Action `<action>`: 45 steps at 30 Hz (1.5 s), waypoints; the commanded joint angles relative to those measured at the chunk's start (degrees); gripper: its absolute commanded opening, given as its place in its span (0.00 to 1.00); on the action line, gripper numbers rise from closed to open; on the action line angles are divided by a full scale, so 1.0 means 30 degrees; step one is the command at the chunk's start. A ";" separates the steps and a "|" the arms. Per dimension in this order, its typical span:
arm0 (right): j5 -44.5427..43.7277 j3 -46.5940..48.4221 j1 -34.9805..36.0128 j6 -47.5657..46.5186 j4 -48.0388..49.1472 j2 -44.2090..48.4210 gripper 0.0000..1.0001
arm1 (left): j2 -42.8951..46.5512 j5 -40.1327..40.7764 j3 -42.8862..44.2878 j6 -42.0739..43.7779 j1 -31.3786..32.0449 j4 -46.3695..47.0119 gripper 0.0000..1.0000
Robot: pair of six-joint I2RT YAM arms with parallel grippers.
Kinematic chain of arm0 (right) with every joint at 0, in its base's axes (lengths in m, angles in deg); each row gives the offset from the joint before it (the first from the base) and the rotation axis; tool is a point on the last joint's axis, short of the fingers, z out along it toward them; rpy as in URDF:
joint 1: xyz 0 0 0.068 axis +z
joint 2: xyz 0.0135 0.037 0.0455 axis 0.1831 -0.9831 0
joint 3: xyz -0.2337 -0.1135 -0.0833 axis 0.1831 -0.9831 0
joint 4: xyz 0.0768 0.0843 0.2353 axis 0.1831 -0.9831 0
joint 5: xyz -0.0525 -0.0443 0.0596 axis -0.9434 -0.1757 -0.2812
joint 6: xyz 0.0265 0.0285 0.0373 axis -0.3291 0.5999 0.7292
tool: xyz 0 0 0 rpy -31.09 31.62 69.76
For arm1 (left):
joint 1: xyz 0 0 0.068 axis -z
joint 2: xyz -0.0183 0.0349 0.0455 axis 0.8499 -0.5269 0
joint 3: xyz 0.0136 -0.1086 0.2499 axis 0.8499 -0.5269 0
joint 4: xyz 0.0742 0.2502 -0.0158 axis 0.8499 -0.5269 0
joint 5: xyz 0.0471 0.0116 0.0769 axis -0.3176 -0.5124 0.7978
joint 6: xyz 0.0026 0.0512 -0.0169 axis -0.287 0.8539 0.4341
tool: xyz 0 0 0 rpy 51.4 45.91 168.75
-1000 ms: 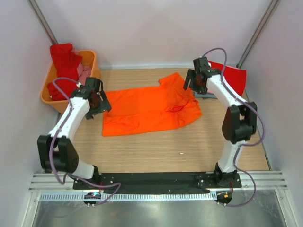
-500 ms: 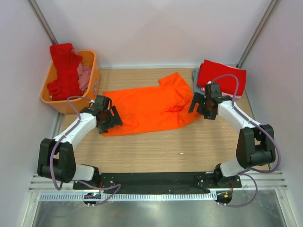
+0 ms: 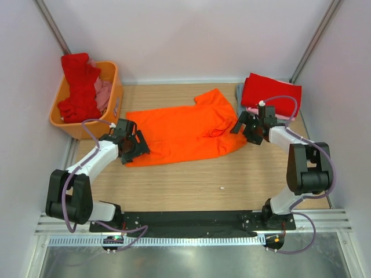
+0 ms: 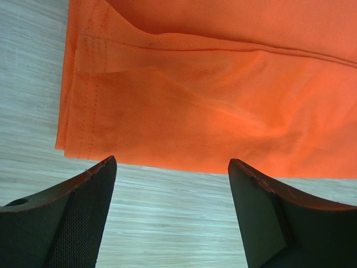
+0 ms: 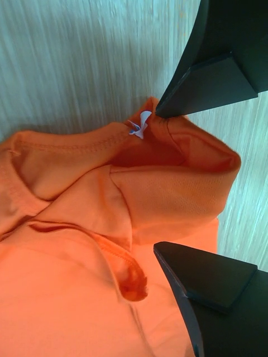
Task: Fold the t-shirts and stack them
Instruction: Fold the tshirt
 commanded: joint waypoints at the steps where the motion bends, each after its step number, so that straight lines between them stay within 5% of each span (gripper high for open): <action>1: 0.1120 -0.0605 0.0029 -0.0029 0.2104 -0.0079 1.00 | 0.0503 0.0438 -0.0264 0.0123 0.0063 0.0847 0.82; 9: 0.2088 -0.2299 -0.0147 0.0322 0.5585 0.0505 1.00 | 0.0268 0.0555 -0.0469 0.0094 0.0150 0.1111 0.81; 19: -0.2336 -0.3154 -0.0294 0.0497 0.6354 0.3581 1.00 | 0.0854 0.0848 -0.1259 0.0006 0.0472 0.1434 0.80; 33: 0.3874 -0.4090 -0.0293 0.2168 1.0075 0.0214 1.00 | 0.0650 0.0994 -0.1846 -0.0024 0.0590 0.2049 0.80; 40: 0.2445 -0.5700 -0.0323 0.1846 0.7300 0.3079 1.00 | -0.0724 0.2658 -0.2110 -0.0228 0.0590 0.1728 0.80; 45: -0.3735 -0.6846 -0.0908 0.1904 0.1324 0.7181 1.00 | -0.1342 0.3923 -0.2227 -0.0580 0.0532 0.1288 0.80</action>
